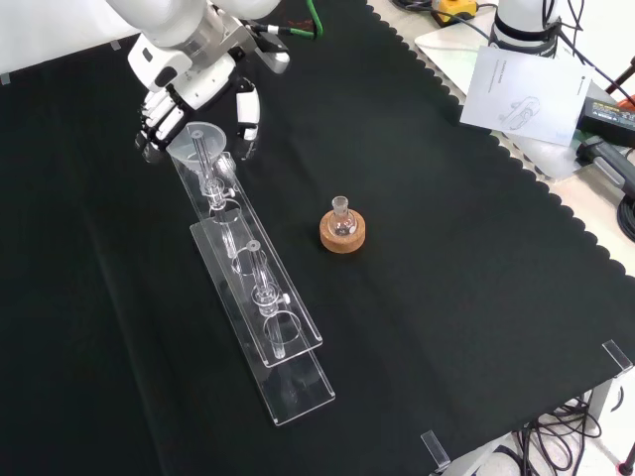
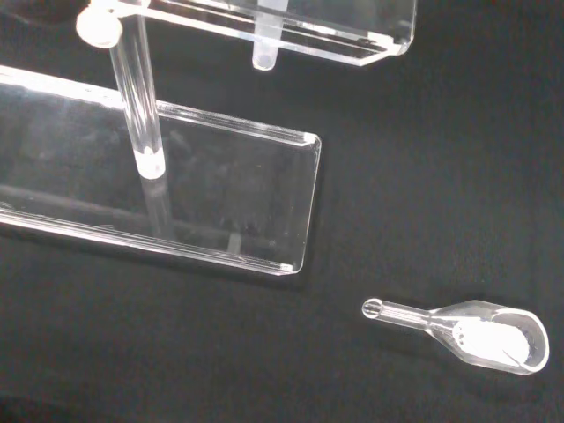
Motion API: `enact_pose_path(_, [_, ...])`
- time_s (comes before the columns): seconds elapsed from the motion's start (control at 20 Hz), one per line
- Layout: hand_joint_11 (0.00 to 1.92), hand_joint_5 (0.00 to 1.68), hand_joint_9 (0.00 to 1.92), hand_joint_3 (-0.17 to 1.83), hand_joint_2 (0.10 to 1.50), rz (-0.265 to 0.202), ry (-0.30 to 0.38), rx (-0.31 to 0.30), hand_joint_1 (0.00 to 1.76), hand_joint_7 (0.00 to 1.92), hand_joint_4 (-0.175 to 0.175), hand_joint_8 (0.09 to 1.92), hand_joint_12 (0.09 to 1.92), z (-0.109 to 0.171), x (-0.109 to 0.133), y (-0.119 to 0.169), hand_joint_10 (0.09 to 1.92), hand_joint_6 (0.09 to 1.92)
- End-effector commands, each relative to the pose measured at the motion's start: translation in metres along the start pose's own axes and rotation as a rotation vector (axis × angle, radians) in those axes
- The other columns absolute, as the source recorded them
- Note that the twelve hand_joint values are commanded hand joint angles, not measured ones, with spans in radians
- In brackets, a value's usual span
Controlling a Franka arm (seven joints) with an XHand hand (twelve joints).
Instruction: Pick up the funnel from the transparent funnel stand.
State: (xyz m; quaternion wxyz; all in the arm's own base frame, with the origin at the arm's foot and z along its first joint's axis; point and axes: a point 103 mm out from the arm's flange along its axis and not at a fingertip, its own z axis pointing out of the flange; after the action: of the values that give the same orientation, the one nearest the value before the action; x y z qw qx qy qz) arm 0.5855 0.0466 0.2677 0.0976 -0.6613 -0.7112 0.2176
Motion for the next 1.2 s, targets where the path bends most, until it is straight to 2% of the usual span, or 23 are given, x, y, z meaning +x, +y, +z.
enact_pose_path(0.05, [0.30,0.11,0.11,0.30,0.71,0.003,-0.002,0.009,0.63,0.00,0.019,0.46,1.49,0.004,-0.002,0.006,0.90,0.09])
enact_pose_path(0.5, [0.32,0.14,0.17,0.32,0.71,0.010,-0.020,0.024,0.66,0.00,0.016,0.58,1.48,0.008,-0.002,0.013,0.88,0.09])
enact_pose_path(0.7, [0.34,0.19,0.29,0.36,0.70,0.019,-0.027,0.010,0.67,0.02,0.009,0.66,1.47,0.009,-0.002,0.014,0.79,0.09])
enact_pose_path(1.05, [0.49,0.50,0.73,0.45,0.73,0.049,-0.063,-0.090,0.72,0.42,-0.025,0.72,1.35,0.001,0.001,0.009,0.61,0.09])
enact_pose_path(1.2, [0.55,0.59,0.82,0.47,0.74,0.058,-0.081,-0.144,0.76,0.51,-0.034,0.73,1.31,-0.006,0.000,0.003,0.59,0.11])
